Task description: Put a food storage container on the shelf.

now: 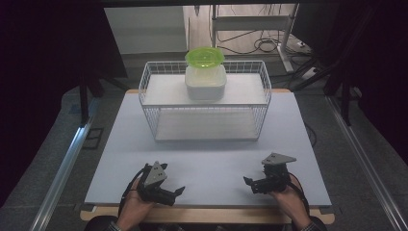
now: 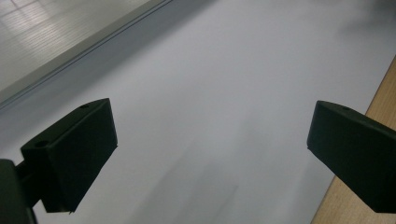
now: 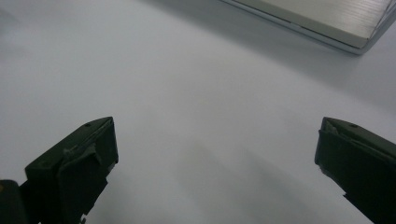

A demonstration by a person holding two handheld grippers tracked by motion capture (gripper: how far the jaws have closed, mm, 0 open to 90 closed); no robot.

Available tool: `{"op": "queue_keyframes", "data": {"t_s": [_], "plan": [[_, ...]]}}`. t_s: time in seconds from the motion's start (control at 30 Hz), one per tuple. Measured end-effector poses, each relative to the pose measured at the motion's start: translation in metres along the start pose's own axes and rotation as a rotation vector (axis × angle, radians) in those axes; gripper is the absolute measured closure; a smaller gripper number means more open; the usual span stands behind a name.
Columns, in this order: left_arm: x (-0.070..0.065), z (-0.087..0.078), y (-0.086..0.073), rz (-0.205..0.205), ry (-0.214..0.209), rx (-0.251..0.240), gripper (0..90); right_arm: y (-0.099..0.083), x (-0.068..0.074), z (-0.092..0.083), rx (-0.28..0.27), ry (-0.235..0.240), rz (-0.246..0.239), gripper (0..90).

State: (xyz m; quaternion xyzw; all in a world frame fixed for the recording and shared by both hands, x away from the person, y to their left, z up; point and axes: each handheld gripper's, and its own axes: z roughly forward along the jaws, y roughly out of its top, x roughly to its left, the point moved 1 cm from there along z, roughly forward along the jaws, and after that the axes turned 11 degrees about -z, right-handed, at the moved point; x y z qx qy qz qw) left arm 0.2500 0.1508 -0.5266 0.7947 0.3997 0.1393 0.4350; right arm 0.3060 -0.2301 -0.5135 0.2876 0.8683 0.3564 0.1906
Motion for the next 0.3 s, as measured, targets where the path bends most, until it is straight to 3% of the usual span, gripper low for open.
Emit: {"op": "queue_keyframes", "data": {"t_s": [0.3], "plan": [[0.0008,-0.0003,0.0006,-0.002,0.003,-0.004,1.2,-0.0008,0.0003,0.0030,0.016,-0.007,-0.003,0.0]]}}
